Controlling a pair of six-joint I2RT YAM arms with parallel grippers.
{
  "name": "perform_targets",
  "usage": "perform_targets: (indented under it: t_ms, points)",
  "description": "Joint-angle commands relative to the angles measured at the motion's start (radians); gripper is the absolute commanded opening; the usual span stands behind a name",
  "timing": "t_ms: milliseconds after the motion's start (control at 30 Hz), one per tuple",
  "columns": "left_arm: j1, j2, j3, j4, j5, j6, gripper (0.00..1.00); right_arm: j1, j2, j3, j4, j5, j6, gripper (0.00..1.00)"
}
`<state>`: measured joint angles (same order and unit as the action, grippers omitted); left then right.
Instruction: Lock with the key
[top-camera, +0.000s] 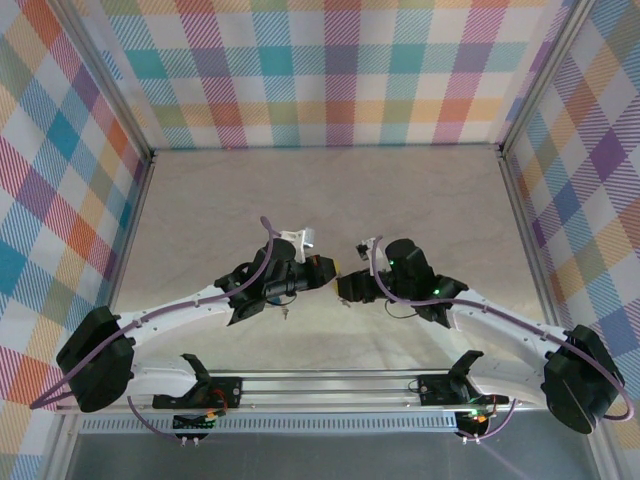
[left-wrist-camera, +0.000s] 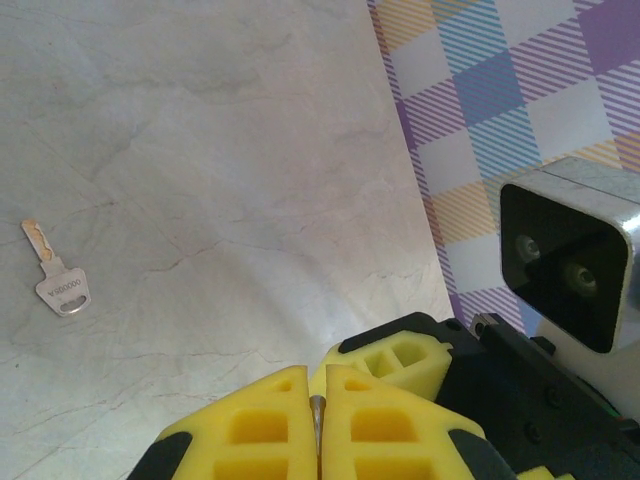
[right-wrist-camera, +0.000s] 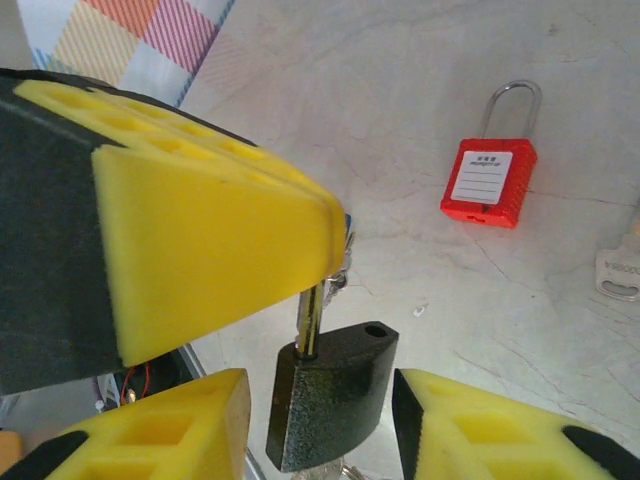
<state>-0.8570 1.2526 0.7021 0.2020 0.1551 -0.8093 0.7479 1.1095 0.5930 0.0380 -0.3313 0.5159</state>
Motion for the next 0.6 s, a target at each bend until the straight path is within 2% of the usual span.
perform_targets:
  t_ms: [0, 333, 567]
  points:
    - [-0.013, -0.01, 0.034, -0.002, -0.017, 0.027, 0.0, 0.008, 0.015, 0.032, -0.015, 0.0, -0.021, 0.4]
    - [-0.014, -0.006, 0.052, -0.021, -0.025, 0.039, 0.0, 0.02, 0.036, 0.035, -0.001, -0.036, -0.016, 0.41]
    - [-0.017, -0.009, 0.056, -0.029, -0.023, 0.042, 0.0, 0.025, 0.042, 0.044, -0.016, -0.015, -0.02, 0.35]
